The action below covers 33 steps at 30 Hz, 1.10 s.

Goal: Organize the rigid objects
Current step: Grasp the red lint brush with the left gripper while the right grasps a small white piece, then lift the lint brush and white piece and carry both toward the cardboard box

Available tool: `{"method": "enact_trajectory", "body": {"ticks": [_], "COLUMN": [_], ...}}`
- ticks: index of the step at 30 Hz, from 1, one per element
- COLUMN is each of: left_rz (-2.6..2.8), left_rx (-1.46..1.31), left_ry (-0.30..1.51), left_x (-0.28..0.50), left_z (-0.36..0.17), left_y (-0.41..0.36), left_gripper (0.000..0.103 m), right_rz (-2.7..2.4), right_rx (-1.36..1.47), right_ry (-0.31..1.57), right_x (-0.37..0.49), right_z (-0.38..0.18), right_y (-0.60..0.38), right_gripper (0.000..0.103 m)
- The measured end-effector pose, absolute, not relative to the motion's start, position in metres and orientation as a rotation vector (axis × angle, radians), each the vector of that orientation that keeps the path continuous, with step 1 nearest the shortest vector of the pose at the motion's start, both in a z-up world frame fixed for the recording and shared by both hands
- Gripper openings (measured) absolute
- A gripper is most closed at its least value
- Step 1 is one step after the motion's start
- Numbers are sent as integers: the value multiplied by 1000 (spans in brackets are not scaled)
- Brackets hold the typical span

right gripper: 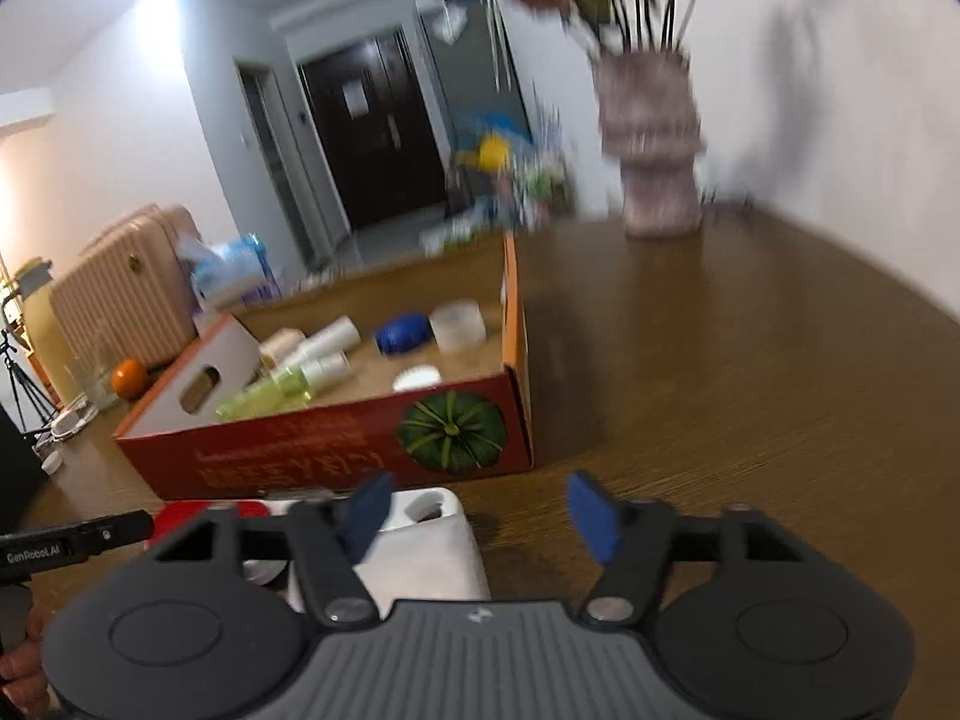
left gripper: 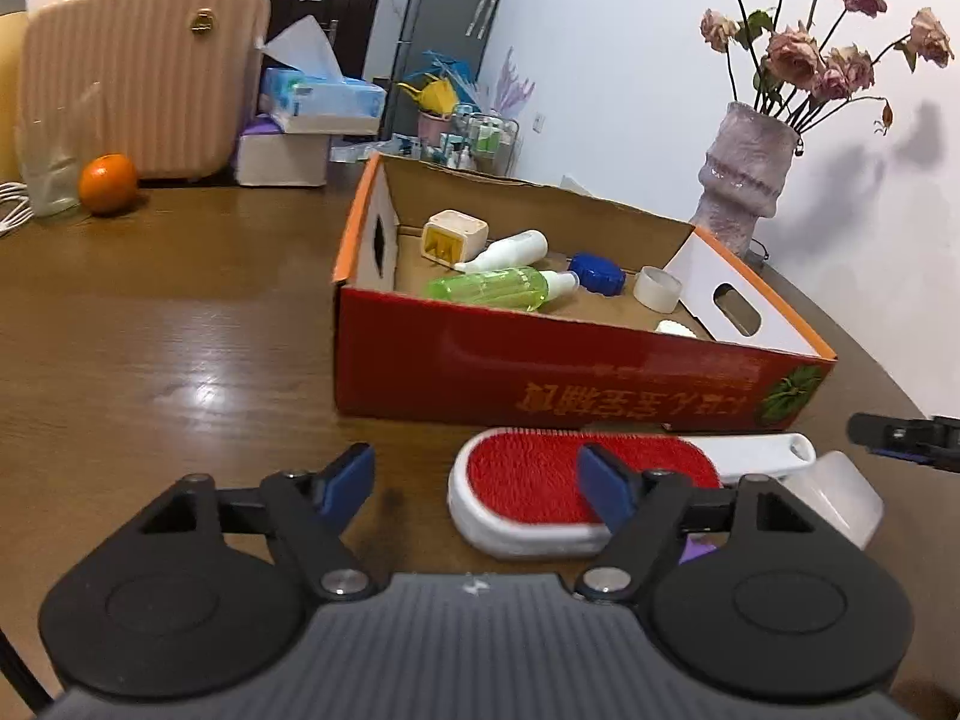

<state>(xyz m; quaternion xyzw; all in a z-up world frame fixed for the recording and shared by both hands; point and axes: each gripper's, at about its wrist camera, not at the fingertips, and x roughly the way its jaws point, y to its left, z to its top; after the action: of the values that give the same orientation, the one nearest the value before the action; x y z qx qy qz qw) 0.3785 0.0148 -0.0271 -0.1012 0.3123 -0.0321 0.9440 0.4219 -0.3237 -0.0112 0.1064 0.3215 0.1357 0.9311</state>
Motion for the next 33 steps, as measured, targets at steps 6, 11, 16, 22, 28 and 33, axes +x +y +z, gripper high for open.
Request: {"method": "enact_trajectory", "body": {"ticks": [6,11,16,22,28,33], "left_rz": [-139,-213,-204,-151,-148,-152], "left_rx": [-236,-289,-388,-408,-416,-488], "left_ry": [668,693,701,656,521,425], "left_x": [392,397,400,388,335,276], "left_z": [-35,-36,-40,-24,12,38], "left_y": [15,19,30,31,34,47], "left_gripper": [67,60,51,44,44,34], "right_rz": [322,361,397,363,375,404], "right_rx": [266,329,358,330,310,312], "right_ry": [788,855,858,817,703,625], "right_x": [464,477,481,467,417,352], "right_z": [-37,-44,-42,-37,1,26], "right_y": [-317,-317,-316,-306,-305,-302], "right_gripper": [37,29,14,14,14,14]}}
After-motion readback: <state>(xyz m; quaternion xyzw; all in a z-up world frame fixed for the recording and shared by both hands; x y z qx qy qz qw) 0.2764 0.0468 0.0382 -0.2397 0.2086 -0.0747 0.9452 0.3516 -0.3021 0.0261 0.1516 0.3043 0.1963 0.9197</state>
